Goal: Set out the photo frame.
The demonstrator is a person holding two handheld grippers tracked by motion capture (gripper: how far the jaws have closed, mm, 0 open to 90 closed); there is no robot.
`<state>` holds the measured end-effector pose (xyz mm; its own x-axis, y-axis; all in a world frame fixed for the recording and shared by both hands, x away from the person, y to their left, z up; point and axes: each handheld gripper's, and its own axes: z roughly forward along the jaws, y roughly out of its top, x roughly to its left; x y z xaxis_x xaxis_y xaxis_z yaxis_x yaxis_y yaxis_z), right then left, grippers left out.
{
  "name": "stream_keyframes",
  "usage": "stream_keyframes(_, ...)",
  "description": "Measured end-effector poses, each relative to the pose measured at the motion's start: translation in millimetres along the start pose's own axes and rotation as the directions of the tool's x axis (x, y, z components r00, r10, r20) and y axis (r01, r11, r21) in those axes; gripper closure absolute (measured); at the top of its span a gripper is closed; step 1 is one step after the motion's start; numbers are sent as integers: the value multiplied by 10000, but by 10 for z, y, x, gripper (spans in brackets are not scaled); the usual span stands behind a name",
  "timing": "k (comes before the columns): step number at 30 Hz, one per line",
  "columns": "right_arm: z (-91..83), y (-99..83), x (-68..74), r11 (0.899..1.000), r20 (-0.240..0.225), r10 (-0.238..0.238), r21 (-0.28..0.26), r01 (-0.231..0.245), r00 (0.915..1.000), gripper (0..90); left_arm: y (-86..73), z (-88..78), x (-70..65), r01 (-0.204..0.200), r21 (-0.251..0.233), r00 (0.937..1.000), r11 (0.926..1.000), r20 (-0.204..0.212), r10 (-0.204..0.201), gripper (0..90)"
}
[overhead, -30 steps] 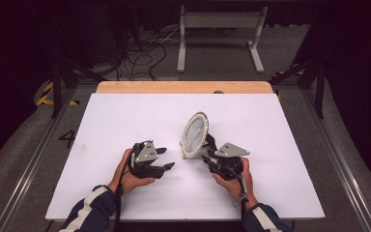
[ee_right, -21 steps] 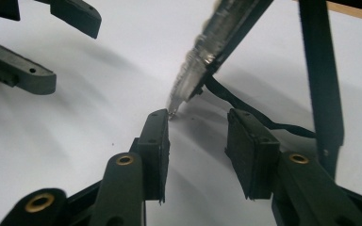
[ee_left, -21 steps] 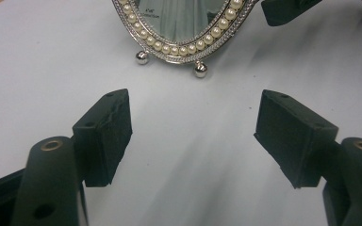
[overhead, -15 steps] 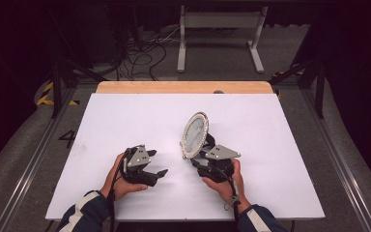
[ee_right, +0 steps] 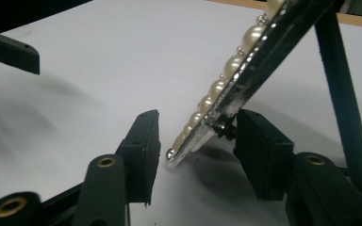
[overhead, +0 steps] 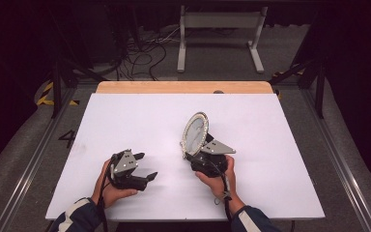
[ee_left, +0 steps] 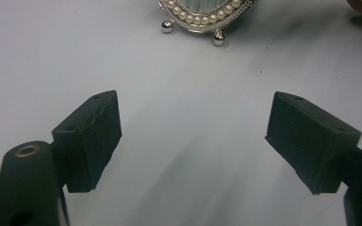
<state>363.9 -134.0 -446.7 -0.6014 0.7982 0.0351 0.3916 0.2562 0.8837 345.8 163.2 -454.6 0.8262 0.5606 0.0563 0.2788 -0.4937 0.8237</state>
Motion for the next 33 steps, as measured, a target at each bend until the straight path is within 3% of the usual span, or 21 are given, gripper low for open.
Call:
stream_keyframes(4,5,9,-14,9998,89,138,-113,-137,9999,572,-1,23,-18,-85,73,10000,9999,53,84,188)
stream_keyframes(7,8,17,-30,9995,-91,258,-205,-260,9996,625,0,28,-20,-138,112,9999,9998,57,137,186)
stream_keyframes(16,6,18,-33,9996,-211,205,-198,-209,9996,644,1,28,-17,-146,142,9999,9998,18,146,186)
stream_keyframes(22,37,11,-10,9994,50,329,-134,-329,9994,528,1,35,-23,-177,149,9998,9997,31,177,186)
stream_keyframes(27,67,49,5,9978,262,543,-397,-533,9982,518,-1,32,-18,-161,142,9999,9998,-10,161,187)
stream_keyframes(31,118,35,5,9973,289,679,-305,-670,9973,634,-4,39,-18,-128,155,9999,9998,44,127,186)
stream_keyframes(33,115,42,7,9984,275,530,-202,-524,9982,634,-7,43,-19,-82,156,9999,9998,86,81,186)
